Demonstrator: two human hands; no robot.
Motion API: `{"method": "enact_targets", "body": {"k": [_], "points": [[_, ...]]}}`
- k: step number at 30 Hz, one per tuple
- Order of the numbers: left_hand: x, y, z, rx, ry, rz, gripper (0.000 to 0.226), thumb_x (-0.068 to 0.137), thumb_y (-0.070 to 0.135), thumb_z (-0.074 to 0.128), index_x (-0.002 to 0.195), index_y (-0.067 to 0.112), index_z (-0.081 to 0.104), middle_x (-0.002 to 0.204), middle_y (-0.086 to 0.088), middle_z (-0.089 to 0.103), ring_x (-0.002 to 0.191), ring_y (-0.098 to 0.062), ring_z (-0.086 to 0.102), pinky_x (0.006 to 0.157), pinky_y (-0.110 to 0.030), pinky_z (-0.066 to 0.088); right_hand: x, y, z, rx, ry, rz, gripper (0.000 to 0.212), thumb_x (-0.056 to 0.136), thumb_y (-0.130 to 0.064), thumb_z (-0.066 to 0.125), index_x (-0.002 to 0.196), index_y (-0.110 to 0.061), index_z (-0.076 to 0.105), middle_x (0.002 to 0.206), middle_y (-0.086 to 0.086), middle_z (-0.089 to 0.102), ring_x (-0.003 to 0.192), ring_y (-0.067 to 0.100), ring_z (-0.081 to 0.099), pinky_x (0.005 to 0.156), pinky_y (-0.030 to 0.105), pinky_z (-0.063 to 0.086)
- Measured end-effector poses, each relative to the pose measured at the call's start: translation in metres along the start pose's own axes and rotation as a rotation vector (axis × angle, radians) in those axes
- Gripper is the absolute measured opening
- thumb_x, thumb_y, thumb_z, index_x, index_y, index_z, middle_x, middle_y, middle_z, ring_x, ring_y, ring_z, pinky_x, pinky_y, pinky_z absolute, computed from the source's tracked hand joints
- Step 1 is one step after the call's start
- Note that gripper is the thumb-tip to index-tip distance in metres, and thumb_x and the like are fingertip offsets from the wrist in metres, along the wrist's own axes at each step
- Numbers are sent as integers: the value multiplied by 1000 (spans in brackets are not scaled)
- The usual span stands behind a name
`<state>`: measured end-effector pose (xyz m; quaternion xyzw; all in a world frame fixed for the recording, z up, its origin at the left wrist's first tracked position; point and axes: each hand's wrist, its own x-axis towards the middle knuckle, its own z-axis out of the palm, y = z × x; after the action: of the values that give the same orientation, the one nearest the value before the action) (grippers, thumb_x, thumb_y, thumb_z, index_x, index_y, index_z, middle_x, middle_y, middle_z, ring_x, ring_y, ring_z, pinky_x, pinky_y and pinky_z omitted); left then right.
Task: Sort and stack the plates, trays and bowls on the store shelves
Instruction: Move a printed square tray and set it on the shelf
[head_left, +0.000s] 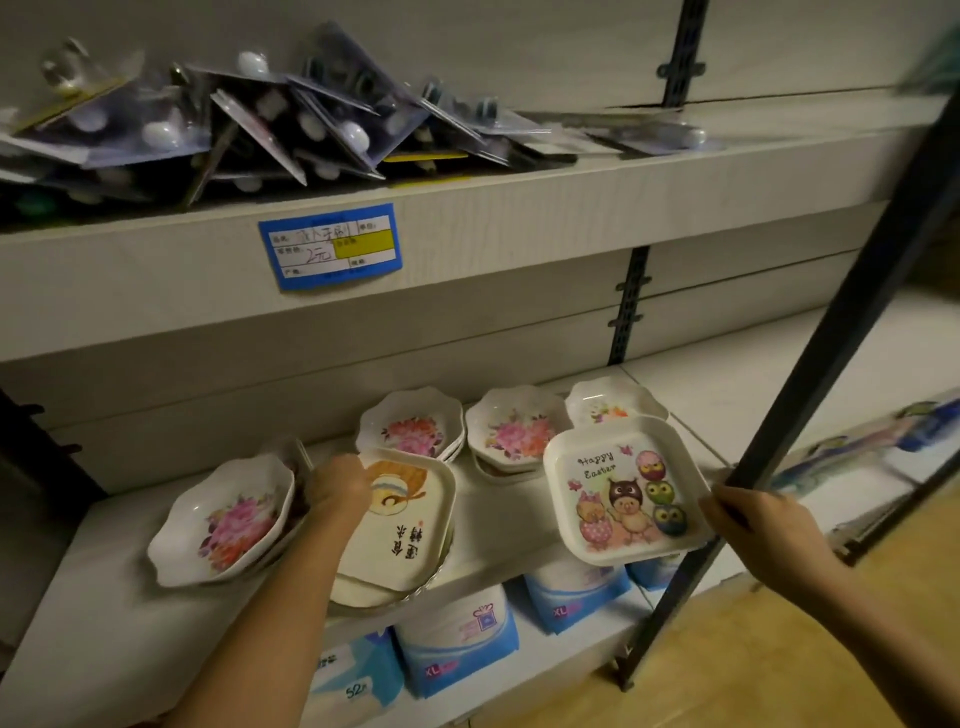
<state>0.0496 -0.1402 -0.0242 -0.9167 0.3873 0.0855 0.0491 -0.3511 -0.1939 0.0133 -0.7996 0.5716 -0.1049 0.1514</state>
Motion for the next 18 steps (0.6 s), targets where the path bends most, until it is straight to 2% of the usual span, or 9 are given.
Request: {"method": "enact_targets", "body": {"k": [5,8,10,12,14,16,18], "points": [[4,-3,-17,-32,-29,62,27,92,17,47,114,6,58,120,-13,61,112,-30,58,86,-36,47,-9,12,0,10,39,28,15,93,-25,51,83,-21,61,63,-15,52,57,0,56,48,12,36],[9,-11,-27,-96,-19,145,22,92,17,46,103,7,62,111,-13,65,93,-28,59,74,-33,43,-13,17,1,51,32,53,15,93,-24,51,88,-18,64,67,-11,54,60,1,56,50,13,38],[8,-14,-36,-143,-2,193,23,93,18,44,97,6,63,103,-13,65,83,-24,56,71,-33,42,-15,20,2,63,57,64,18,93,-23,51,91,-15,66,71,-6,58,61,2,56,52,12,37],[6,-18,-47,-214,16,238,27,93,22,43,92,6,65,95,-13,67,81,-26,60,72,-36,46,-18,23,1,69,74,78,18,93,-24,51,91,-15,67,73,-4,60,61,1,55,52,11,36],[3,-21,-60,-245,71,259,33,94,27,41,84,7,65,85,-14,67,77,-28,61,70,-36,47,-23,26,-1,68,74,93,17,94,-24,50,88,-18,65,68,-10,57,59,0,54,51,11,35],[-4,-20,-74,-225,174,260,40,94,33,39,76,7,63,73,-13,61,66,-26,55,62,-32,40,-29,30,-6,70,87,101,16,94,-23,50,82,-23,60,62,-18,50,54,-1,51,48,12,32],[-15,-14,-87,-223,260,271,46,94,38,38,66,7,57,61,-11,51,56,-23,47,57,-30,35,-36,36,-11,80,106,118,19,94,-23,50,76,-24,56,59,-17,48,52,1,49,46,14,31]]}}
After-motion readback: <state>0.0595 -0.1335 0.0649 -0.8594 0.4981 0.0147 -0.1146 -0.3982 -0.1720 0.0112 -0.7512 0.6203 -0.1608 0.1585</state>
